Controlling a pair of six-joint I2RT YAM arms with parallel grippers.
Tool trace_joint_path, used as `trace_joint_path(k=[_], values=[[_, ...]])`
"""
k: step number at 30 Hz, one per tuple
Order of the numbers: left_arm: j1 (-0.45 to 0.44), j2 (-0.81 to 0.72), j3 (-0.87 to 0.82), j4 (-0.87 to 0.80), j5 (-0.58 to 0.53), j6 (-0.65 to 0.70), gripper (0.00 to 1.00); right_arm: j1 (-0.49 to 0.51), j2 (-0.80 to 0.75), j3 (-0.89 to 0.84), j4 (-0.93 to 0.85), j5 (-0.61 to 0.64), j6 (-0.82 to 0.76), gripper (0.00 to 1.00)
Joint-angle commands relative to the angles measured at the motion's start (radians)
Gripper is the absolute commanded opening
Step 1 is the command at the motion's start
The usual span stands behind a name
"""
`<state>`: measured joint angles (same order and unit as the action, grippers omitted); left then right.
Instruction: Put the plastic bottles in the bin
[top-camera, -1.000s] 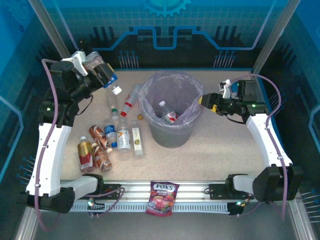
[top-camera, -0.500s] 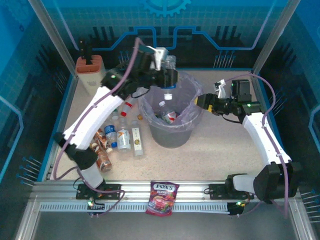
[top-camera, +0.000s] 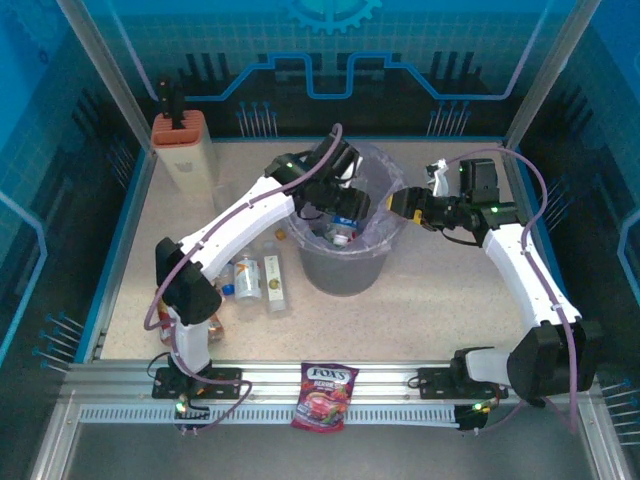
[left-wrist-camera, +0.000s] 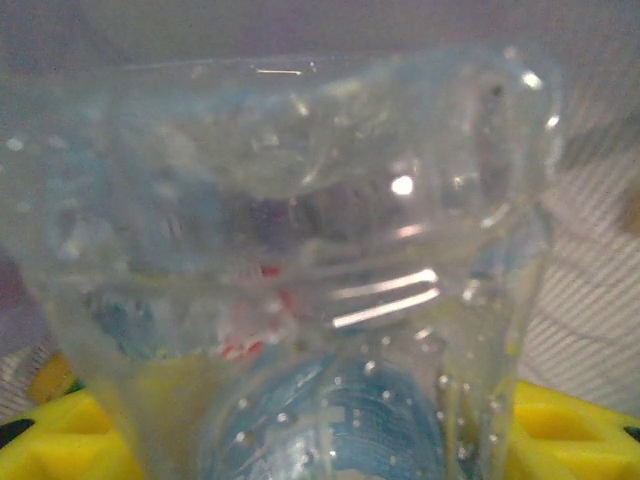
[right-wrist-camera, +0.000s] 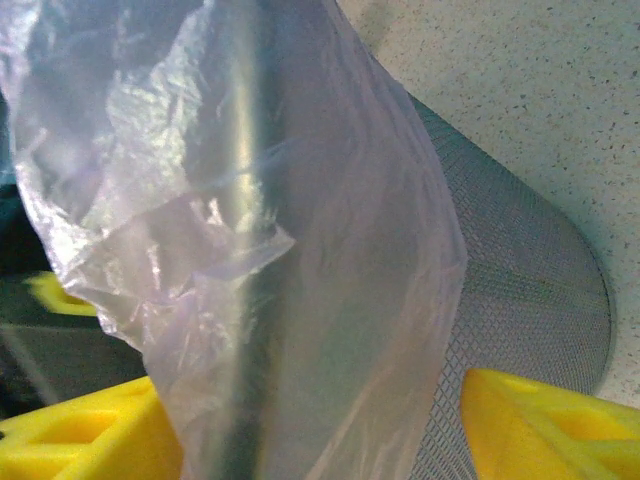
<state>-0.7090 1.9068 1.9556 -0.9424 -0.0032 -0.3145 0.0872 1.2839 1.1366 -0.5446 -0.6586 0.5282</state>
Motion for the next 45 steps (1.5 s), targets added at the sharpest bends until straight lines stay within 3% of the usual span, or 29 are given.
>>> trace_joint_path(k=[1,20,26,37,41,45], values=[[-0.008,0.013,-0.060,0.070,0.066,-0.020,0.35,0.014,0.022,-0.001,-0.012,0.027,-0.014,0.71],[-0.007,-0.010,-0.122,0.129,0.121,-0.007,0.91,0.016,0.026,0.008,-0.019,0.042,-0.023,0.72],[-0.007,-0.051,-0.069,0.104,0.105,0.025,0.94,0.016,0.027,0.010,-0.021,0.045,-0.027,0.72],[0.012,-0.294,-0.017,0.079,-0.102,0.094,0.94,0.017,0.026,0.017,-0.023,0.058,-0.031,0.73],[0.112,-0.376,-0.021,0.005,-0.165,0.075,0.95,0.020,0.026,0.020,-0.023,0.058,-0.034,0.73],[0.305,-0.481,-0.160,0.013,-0.121,0.026,0.95,0.020,0.027,0.025,-0.026,0.054,-0.036,0.73]])
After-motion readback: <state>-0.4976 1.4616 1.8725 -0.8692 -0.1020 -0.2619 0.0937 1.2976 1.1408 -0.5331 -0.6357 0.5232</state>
